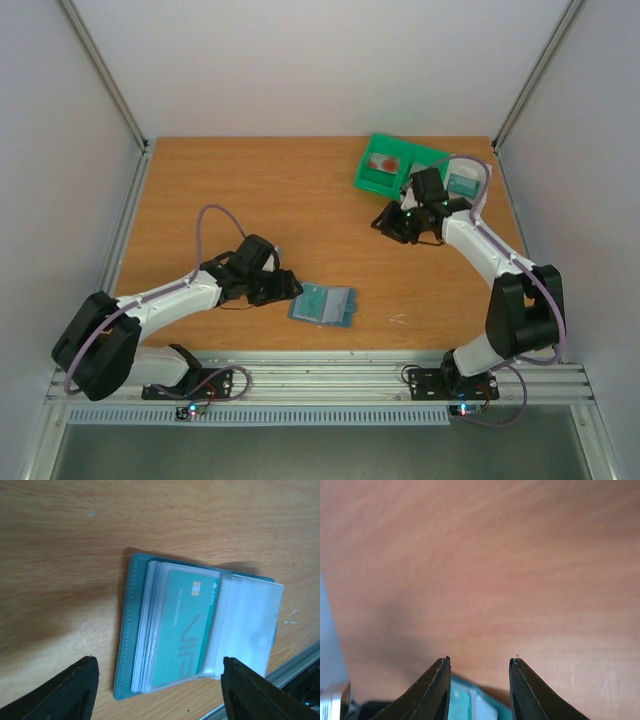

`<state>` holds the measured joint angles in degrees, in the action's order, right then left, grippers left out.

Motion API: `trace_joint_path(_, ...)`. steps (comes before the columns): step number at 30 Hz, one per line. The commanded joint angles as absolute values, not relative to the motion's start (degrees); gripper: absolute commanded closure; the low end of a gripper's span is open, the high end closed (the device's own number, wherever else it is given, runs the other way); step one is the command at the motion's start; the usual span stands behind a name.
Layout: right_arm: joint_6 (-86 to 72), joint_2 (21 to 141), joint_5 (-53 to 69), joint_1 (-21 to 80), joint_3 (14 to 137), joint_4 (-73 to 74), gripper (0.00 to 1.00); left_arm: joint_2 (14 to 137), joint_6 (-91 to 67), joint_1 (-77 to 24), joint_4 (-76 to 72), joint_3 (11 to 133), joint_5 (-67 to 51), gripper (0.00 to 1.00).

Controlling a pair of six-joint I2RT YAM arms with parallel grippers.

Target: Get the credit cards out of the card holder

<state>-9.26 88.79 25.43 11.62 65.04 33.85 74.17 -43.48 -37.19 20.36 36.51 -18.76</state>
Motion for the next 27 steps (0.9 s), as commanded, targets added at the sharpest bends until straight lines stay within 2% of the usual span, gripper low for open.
trace_joint_path(1,-11.0,83.1,27.5,16.0,59.0,31.9,0.66,77.1,-47.0,-37.0,10.8,34.7,-22.6,0.35)
trace_joint_path(8,-12.7,76.4,30.0,22.6,49.6,28.3,0.66,81.1,-47.1,-37.1,10.4,34.6,-23.4,0.38)
trace_joint_path(12,-14.3,75.3,30.2,27.5,47.3,26.2,0.67,82.5,-49.6,-37.1,6.3,32.4,-26.2,0.47)
trace_joint_path(21,-16.6,79.8,25.7,37.4,46.4,21.9,0.72,83.0,-56.4,-39.5,-2.7,27.8,-30.5,0.61)
trace_joint_path(27,-14.2,83.8,22.6,38.1,46.6,22.1,0.77,78.0,-58.4,-39.8,1.5,26.7,-27.6,0.62)
